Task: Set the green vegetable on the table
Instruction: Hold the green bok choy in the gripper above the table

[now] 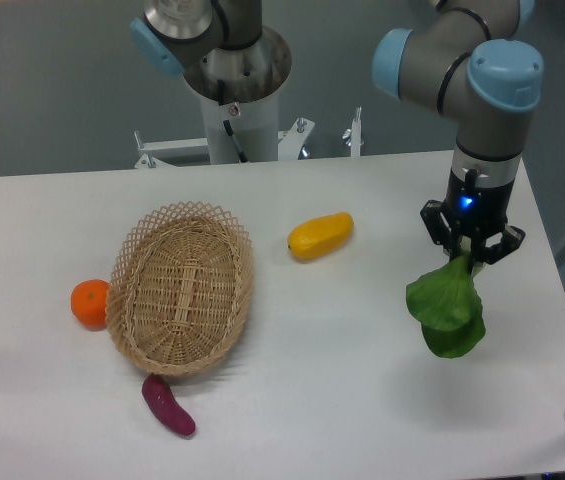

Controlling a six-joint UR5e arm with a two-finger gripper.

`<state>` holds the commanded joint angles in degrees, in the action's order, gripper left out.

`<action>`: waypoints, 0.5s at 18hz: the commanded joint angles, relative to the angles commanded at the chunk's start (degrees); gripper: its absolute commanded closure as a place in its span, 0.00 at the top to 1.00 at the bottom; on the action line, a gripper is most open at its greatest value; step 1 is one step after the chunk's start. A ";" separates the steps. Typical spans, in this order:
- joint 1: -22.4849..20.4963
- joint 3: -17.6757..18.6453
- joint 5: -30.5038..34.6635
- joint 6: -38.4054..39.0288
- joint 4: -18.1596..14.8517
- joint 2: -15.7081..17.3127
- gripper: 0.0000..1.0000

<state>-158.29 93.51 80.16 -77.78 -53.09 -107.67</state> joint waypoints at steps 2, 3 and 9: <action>0.00 0.62 0.09 0.00 0.53 -0.09 0.25; 0.17 0.62 0.09 0.09 0.79 -0.09 0.25; 0.26 1.14 0.09 0.35 0.97 0.00 0.25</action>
<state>-158.03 94.66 80.24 -77.43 -52.12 -107.67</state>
